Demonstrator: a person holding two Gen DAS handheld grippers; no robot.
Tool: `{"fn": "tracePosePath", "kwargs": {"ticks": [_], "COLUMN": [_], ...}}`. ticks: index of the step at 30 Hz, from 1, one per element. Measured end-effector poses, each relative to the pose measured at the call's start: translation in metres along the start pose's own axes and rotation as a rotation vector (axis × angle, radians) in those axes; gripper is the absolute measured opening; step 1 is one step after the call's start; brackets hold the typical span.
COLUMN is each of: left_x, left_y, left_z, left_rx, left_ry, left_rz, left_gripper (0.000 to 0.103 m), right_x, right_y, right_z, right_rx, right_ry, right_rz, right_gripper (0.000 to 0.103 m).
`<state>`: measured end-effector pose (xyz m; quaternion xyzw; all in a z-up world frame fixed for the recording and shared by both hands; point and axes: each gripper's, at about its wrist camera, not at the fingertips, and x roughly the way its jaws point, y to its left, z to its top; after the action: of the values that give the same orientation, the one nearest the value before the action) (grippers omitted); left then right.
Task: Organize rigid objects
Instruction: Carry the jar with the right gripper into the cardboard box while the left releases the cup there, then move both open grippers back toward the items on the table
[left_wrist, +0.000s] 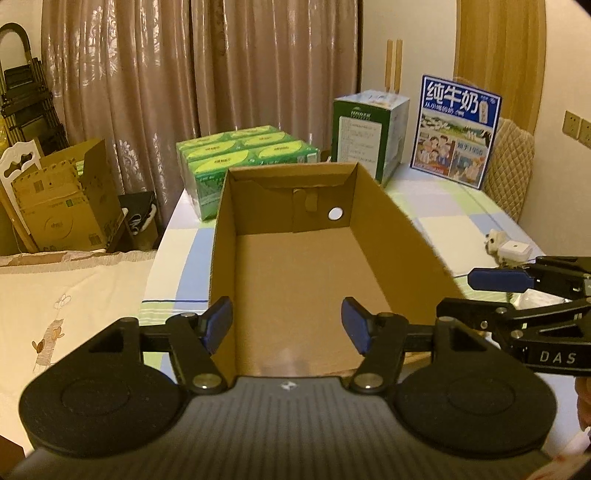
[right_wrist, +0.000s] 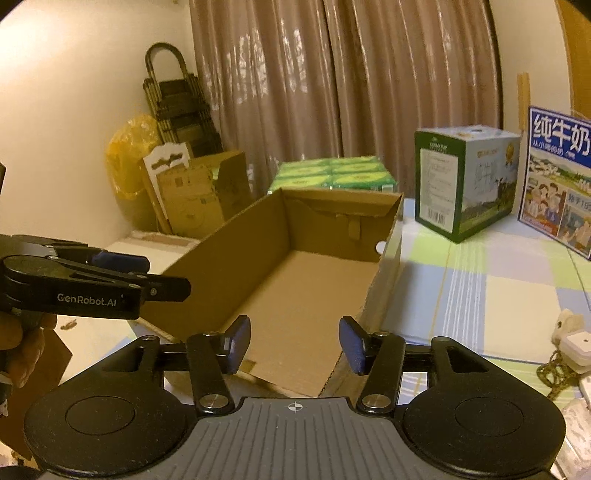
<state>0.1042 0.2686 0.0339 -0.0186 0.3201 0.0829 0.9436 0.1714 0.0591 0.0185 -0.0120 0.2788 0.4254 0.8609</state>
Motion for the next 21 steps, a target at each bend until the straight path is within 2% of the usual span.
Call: {"fn": "tracePosePath", "kwargs": {"ticks": [5,10,17,21], "left_x": [-0.019,-0.041,-0.061,-0.066], "left_y": [-0.014,-0.039,-0.088,-0.118], "left_z": [0.004,0.007,0.005,0.003], "left_rx": [0.005,0.010,0.017,0.025], "left_ry": [-0.021,-0.050,-0.078,-0.081], "left_rz": [-0.022,-0.065,-0.151,-0.201], "left_gripper": [0.060,0.060,0.060,0.060], "right_x": [-0.032,-0.077,-0.140,-0.177], "right_y": [-0.005,-0.019,-0.050,-0.070], "right_z": [0.006,0.002,-0.034,-0.067], "right_rx": [0.005,0.036,0.081,0.140], "right_ry": [-0.052,-0.103,-0.110,-0.102], "right_rz": [-0.019,-0.087,-0.217,-0.302], "right_gripper": [0.051,0.051,0.052,0.055]}}
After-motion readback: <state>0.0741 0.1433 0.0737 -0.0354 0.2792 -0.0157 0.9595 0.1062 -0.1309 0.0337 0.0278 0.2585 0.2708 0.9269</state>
